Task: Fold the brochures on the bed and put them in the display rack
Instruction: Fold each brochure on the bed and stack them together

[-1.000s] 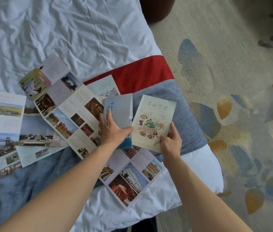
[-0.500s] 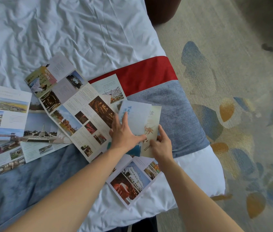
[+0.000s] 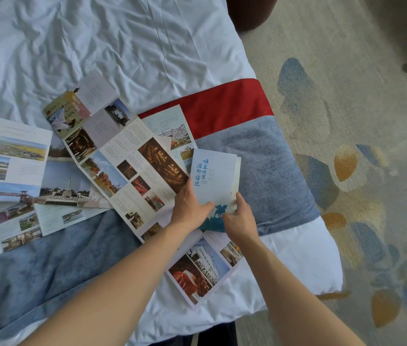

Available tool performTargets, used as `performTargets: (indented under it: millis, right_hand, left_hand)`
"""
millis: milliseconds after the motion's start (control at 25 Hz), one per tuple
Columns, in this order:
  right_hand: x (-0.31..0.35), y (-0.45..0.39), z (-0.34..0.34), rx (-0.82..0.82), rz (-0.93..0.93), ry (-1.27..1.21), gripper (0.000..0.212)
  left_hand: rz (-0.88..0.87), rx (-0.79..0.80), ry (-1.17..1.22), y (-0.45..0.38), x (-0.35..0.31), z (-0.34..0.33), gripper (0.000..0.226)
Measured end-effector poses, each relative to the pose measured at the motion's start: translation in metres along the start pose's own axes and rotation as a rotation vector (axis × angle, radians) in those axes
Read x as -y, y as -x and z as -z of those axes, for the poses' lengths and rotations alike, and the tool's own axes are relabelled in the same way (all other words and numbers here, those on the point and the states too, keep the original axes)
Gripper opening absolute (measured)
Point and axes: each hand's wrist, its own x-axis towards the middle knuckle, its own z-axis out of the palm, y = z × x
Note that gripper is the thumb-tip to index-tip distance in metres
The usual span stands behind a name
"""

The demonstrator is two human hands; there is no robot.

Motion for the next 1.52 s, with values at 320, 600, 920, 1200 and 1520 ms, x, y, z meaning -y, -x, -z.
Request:
performTargets:
  millis: [320,600,920,1200,1520]
  right_hand:
    - [0.007,-0.011,0.002,-0.034,-0.001,-0.078,0.050]
    - [0.010,-0.025,0.002,-0.024,0.003,-0.019,0.088]
    - [0.035,-0.006,0.008,-0.035,0.057,-0.018,0.091]
    - [0.074,0.027,-0.023,0.061,0.205,0.094,0.090]
    - [0.098,0.094,-0.140,0.223,0.329,0.234,0.091]
  left_hand:
    - [0.014,0.035,0.017,0.002,-0.002,-0.005,0.095]
    - [0.079,0.070,0.139,-0.010,-0.004,0.003,0.091]
    - [0.074,0.012,0.174,0.005,-0.016,0.027,0.088]
    - [0.167,-0.150,0.282,0.042,0.009,0.076,0.092]
    - [0.308,-0.362,0.375,0.105,0.113,0.149,0.081]
